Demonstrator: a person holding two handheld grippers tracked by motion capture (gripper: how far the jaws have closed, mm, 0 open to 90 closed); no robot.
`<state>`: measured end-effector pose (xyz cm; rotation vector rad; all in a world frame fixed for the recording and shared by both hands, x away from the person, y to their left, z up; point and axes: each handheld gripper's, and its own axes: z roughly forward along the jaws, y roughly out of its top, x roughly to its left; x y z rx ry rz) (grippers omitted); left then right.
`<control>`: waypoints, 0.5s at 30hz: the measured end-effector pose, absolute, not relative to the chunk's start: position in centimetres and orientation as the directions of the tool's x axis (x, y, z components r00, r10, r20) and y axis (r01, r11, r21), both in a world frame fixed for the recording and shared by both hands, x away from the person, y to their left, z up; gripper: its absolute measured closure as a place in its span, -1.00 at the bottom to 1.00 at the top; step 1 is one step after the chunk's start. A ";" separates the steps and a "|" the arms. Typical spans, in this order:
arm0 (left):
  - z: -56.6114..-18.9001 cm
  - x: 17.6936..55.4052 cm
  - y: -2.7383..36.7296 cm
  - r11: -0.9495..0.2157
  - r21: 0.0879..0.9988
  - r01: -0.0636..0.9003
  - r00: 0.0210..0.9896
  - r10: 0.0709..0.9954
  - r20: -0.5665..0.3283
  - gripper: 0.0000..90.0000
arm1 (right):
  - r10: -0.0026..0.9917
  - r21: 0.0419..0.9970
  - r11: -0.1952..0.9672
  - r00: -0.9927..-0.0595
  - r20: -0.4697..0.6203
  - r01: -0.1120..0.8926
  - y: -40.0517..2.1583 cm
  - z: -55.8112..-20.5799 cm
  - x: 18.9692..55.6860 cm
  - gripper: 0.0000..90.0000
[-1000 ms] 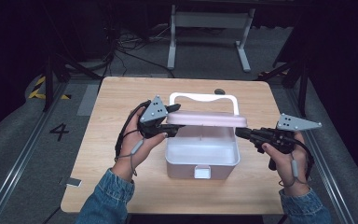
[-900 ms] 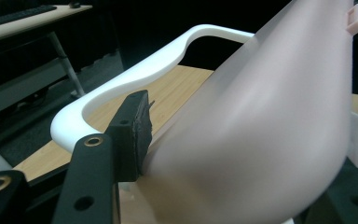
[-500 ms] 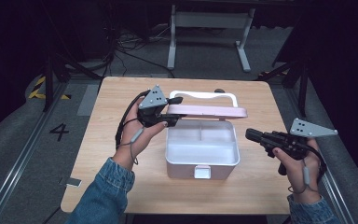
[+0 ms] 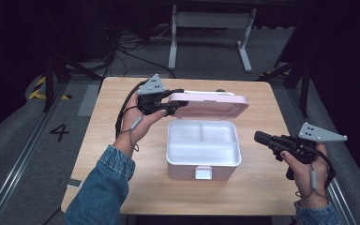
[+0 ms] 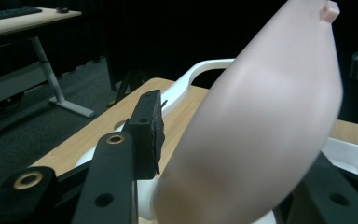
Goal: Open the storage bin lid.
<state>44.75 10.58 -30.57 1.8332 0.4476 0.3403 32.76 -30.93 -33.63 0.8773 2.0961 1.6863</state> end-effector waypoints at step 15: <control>-31.7 46.6 10.0 -0.236 0.961 0.145 0.859 0.512 -0.004 0.34 | 0.636 0.956 0.112 -0.759 0.141 0.271 -31.1 -33.9 32.9 0.93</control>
